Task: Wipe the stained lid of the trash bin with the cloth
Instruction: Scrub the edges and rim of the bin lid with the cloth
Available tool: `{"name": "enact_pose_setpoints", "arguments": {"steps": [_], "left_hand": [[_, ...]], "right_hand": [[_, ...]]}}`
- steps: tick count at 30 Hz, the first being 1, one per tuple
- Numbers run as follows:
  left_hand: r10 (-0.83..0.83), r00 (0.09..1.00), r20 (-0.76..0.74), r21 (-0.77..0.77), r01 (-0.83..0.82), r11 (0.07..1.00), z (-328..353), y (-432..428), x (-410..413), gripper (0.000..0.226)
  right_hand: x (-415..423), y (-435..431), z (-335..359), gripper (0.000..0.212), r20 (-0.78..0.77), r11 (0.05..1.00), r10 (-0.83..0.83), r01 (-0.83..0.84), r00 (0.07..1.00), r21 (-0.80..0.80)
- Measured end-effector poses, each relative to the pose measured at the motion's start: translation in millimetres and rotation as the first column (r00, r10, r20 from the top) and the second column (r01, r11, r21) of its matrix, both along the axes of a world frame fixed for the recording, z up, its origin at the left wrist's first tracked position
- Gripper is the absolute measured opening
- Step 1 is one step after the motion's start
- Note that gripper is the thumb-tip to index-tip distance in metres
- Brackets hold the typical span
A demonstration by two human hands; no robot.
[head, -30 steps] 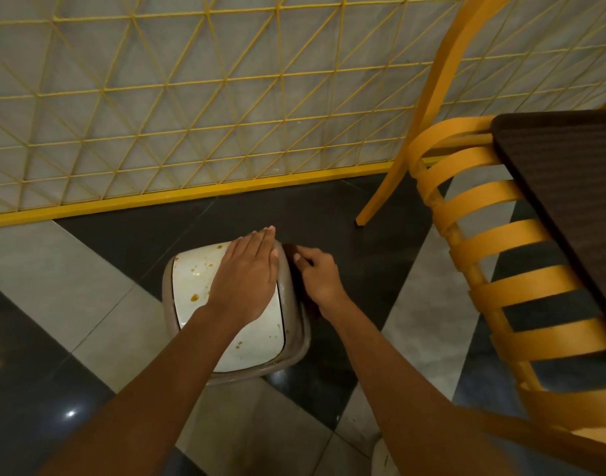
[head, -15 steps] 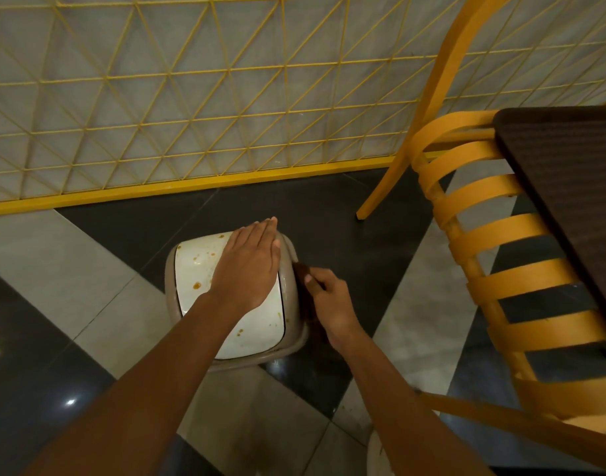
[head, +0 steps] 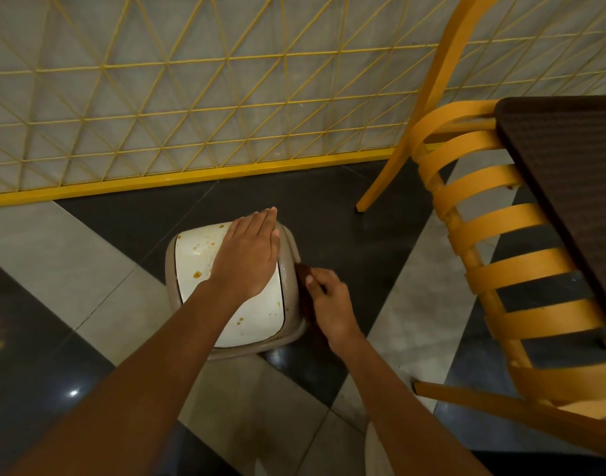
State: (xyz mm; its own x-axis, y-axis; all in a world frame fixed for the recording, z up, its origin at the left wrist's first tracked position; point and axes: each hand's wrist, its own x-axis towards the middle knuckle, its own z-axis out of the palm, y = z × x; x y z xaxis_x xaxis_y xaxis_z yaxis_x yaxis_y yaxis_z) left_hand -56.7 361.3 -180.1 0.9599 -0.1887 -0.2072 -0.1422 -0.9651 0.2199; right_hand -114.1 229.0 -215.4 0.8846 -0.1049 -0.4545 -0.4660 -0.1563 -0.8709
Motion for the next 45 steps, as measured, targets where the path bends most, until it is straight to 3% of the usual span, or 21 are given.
{"name": "enact_pose_setpoints", "arguments": {"steps": [4,10,17,24,31,38,45], "left_hand": [[0.006,1.0,0.007,0.002,-0.006,1.0,1,0,1,0.049],[-0.005,1.0,0.027,0.0,0.005,1.0,-2,1,-1,0.049],[-0.002,1.0,0.024,-0.002,0.002,1.0,0,0,0,0.049],[-0.017,1.0,0.01,0.007,0.017,1.0,-1,1,-1,0.049],[-0.01,0.999,0.038,-0.004,0.011,1.0,0,1,1,0.049],[-0.016,0.999,0.034,0.005,0.016,1.0,-2,2,-2,0.049],[-0.015,0.999,0.041,0.008,0.014,1.0,-1,0,0,0.049]], "right_hand": [[17,4,0,0.025,0.006,1.0,-0.001,0.001,1.0,-0.021],[-46,7,-7,0.024,0.053,0.994,-0.113,0.112,0.992,0.018],[-3,3,-1,0.025,0.024,0.998,-0.057,0.057,0.998,-0.02],[-64,15,-12,0.026,0.076,0.983,-0.183,0.185,0.98,-0.021],[-12,3,-5,0.026,0.026,0.997,-0.074,0.075,0.997,-0.036],[-74,29,-6,0.025,0.008,0.961,-0.277,0.277,0.961,0.01],[-23,16,1,0.026,-0.004,0.974,-0.201,0.199,0.98,-0.106]]}}
